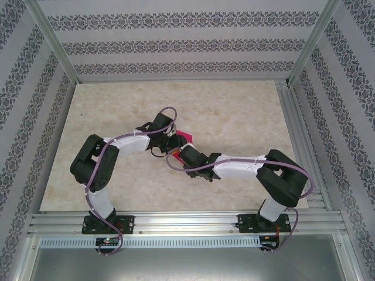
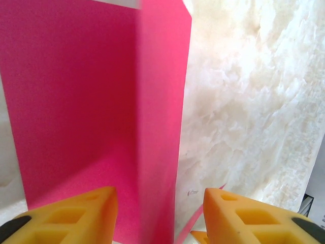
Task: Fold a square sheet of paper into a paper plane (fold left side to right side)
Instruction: Fourth fold the wing at the center of the table.
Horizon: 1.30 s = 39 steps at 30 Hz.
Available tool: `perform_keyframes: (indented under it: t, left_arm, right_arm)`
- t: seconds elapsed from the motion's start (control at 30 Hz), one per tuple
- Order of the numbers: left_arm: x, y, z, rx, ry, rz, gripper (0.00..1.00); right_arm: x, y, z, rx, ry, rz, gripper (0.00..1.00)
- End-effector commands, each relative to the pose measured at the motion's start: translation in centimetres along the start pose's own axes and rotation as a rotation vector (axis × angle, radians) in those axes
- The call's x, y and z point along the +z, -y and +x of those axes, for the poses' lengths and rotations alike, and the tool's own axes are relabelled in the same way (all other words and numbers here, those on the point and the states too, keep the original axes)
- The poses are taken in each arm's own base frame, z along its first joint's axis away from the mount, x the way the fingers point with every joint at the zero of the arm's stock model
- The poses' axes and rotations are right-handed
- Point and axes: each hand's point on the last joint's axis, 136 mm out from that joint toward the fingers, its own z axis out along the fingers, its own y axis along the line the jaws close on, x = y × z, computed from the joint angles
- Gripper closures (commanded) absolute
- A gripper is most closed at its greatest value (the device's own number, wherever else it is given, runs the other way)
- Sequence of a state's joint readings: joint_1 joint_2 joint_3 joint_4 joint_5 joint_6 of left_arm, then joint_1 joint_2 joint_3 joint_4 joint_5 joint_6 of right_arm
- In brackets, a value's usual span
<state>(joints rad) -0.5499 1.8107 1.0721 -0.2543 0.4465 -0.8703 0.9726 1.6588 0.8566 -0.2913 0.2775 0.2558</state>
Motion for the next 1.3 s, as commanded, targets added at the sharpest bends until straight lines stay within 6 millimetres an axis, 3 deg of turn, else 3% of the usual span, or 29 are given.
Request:
perform_keyframes:
  t: [0.0, 0.43, 0.67, 0.9, 1.27]
  left_arm:
    - [0.0, 3.2, 0.0, 0.041, -0.005, 0.101, 0.51]
    - [-0.2, 4.0, -0.1, 0.034, -0.002, 0.118, 0.52]
    - [-0.2, 4.7, -0.2, 0.014, 0.002, 0.139, 0.60]
    - [-0.5, 5.4, -0.2, -0.007, 0.006, 0.160, 0.65]
    - [-0.7, 5.4, -0.4, -0.020, 0.015, 0.142, 0.86]
  right_arm:
    - [0.0, -0.1, 1.4, -0.034, -0.031, -0.026, 0.61]
    - [-4.1, 1.3, 1.4, 0.015, 0.128, -0.062, 0.36]
    - [-3.8, 2.0, 1.3, -0.008, 0.118, -0.014, 0.39]
    - [-3.5, 1.0, 0.5, -0.072, 0.155, 0.008, 0.43]
    - [-3.2, 0.6, 0.1, -0.127, 0.233, 0.064, 0.47]
